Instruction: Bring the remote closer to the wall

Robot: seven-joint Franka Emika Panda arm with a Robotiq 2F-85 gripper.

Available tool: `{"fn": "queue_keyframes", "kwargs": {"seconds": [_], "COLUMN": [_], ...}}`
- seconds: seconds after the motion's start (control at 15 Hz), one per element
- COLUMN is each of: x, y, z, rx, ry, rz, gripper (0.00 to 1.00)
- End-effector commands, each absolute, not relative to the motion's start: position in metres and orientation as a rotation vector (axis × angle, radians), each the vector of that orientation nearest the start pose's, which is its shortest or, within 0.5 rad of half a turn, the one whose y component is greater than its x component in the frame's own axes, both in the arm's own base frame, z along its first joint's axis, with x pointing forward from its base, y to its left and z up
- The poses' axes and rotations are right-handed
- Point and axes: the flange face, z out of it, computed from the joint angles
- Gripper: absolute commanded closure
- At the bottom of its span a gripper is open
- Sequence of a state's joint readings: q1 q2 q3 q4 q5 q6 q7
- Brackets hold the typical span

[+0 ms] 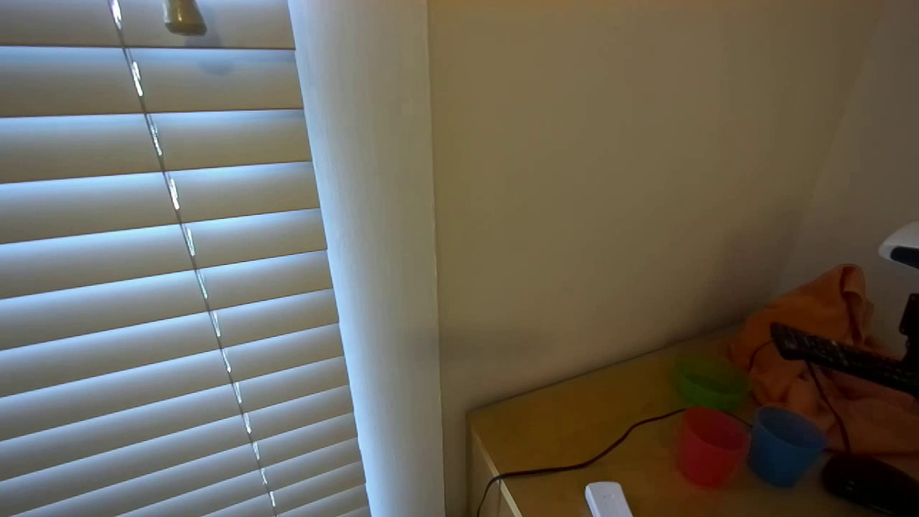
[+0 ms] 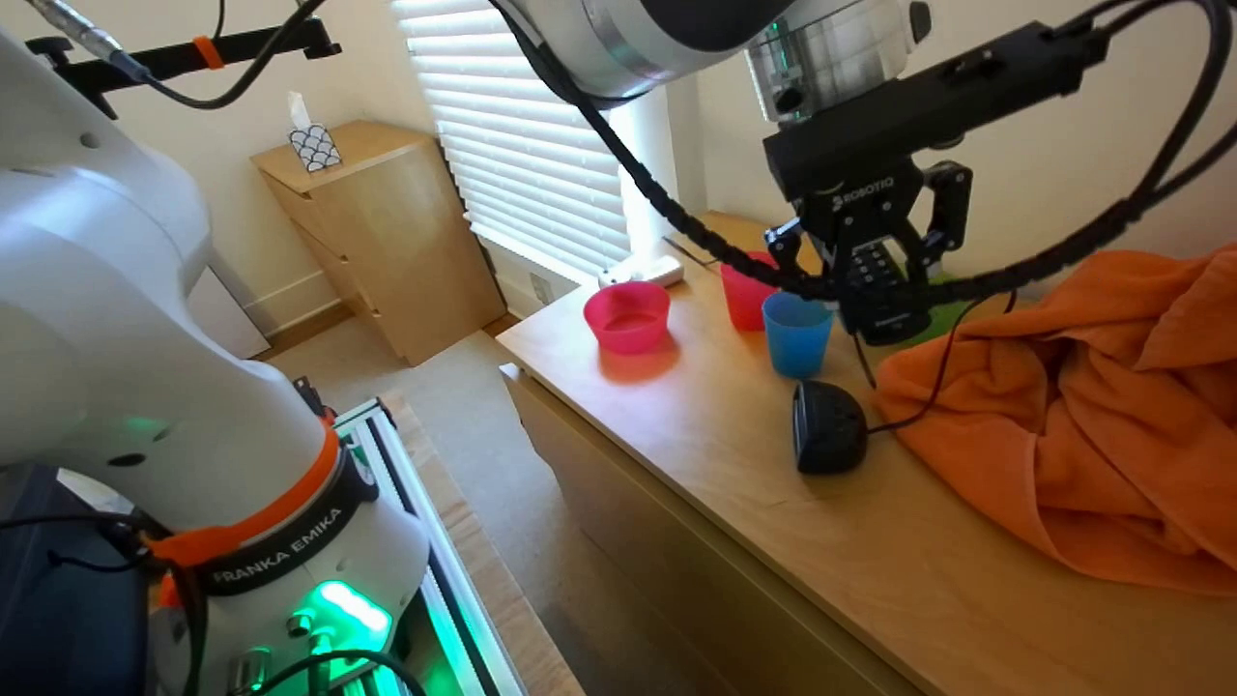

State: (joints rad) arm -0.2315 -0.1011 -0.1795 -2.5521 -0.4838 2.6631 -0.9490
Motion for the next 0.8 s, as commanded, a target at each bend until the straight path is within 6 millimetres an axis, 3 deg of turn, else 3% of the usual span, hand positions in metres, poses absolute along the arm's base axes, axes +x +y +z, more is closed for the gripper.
{"fn": "queue_keyframes", "kwargs": {"seconds": [0.0, 0.2, 0.27, 0.33, 0.47, 0.53, 0.73], "x": [0.471, 0.519, 0.528, 0.502, 0.522, 0.523, 0.533], "y": [-0.164, -0.164, -0.17, -0.161, -0.166, -0.169, -0.166], "z": [0.343, 0.347, 0.353, 0.355, 0.355, 0.35, 0.32], "rx": [-3.037, -3.045, -3.156, -3.073, -3.124, -3.155, -3.073], "ry": [-1.895, -2.085, -1.935, -1.987, -1.949, -1.99, -2.24], "rz": [0.012, 0.038, 0.005, 0.017, 0.001, 0.039, 0.282], "gripper": [0.69, 0.69, 0.69, 0.44, 0.44, 0.69, 0.69]}}
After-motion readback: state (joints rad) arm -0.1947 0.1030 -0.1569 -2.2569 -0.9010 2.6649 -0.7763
